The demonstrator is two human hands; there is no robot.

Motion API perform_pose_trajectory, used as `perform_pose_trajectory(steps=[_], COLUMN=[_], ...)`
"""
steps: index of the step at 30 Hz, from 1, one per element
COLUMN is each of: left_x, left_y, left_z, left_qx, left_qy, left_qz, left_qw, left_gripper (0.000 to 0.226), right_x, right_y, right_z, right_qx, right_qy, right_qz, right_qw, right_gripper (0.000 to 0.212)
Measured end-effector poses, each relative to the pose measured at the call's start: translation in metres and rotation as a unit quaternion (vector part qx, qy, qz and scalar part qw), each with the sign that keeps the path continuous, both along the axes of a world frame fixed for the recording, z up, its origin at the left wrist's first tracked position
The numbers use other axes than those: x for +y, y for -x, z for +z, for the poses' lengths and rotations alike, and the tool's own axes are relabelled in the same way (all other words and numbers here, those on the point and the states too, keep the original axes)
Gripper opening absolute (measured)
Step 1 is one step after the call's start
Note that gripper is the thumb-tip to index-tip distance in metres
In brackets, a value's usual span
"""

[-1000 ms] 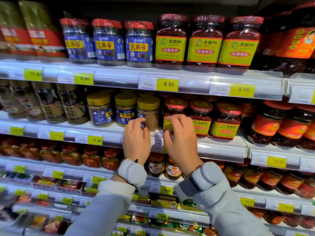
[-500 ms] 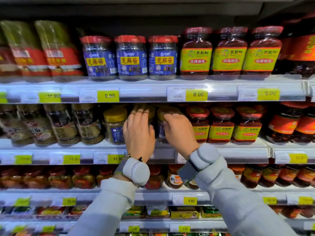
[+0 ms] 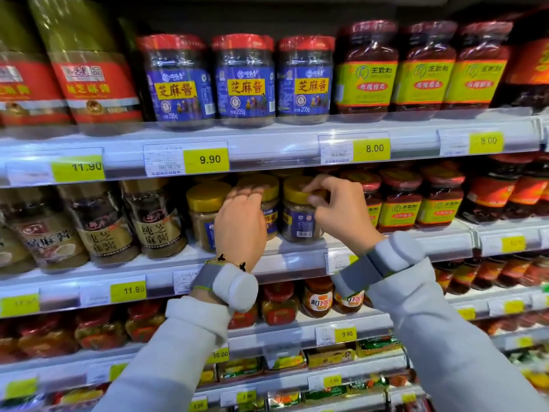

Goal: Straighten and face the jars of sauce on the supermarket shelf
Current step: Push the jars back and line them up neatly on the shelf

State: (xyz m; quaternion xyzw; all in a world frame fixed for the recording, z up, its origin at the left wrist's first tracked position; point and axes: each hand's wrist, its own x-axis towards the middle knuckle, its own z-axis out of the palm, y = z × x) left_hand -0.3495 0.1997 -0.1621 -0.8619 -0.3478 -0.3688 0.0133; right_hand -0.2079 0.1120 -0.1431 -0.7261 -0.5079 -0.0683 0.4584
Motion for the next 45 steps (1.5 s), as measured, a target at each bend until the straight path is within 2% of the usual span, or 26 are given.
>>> perform_pose_trajectory(steps=[4, 7, 11, 13, 18, 26, 30, 33, 40, 45], left_x=[0.001, 0.003, 0.004, 0.003, 0.001, -0.001, -0.001, -0.001, 0.005, 0.013], left_y=[-0.002, -0.004, -0.006, -0.005, -0.006, -0.017, -0.02, -0.021, -0.018, -0.013], left_z=[0.001, 0.003, 0.005, 0.005, 0.007, 0.012, 0.016, 0.016, 0.021, 0.028], left_qx=[0.002, 0.014, 0.018, 0.018, 0.008, 0.014, -0.012, -0.02, -0.03, 0.031], left_qy=[-0.001, 0.005, 0.006, 0.01, 0.011, 0.017, 0.034, 0.059, 0.114, 0.117], left_qz=[0.011, 0.016, 0.028, 0.033, 0.029, 0.039, 0.034, 0.022, -0.008, -0.004], left_qw=[1.0, 1.0, 0.999, 0.999, 0.999, 0.999, 0.999, 0.998, 0.993, 0.993], left_gripper=[0.039, 0.039, 0.037, 0.037, 0.036, 0.029, 0.028, 0.029, 0.025, 0.025], right_x=[-0.001, 0.0, 0.003, 0.004, -0.003, -0.007, -0.007, -0.005, -0.003, -0.003], right_y=[-0.003, -0.003, 0.001, 0.0, -0.015, -0.027, -0.028, -0.025, -0.023, -0.023], right_z=[0.007, 0.01, 0.006, 0.007, 0.011, 0.016, 0.018, 0.019, 0.019, 0.018], right_qx=[-0.008, -0.04, -0.092, -0.106, -0.069, -0.081, -0.088, -0.121, -0.093, -0.082], right_qy=[0.026, 0.034, 0.03, 0.038, 0.043, 0.096, 0.121, 0.132, 0.121, 0.117], right_qz=[0.007, -0.003, 0.011, 0.025, 0.031, 0.049, 0.055, 0.047, 0.048, 0.058], right_qw=[1.0, 0.999, 0.995, 0.993, 0.996, 0.991, 0.987, 0.983, 0.987, 0.988], right_gripper=[0.019, 0.009, 0.022, 0.021, 0.017, 0.018, 0.02, 0.03, 0.02, 0.018])
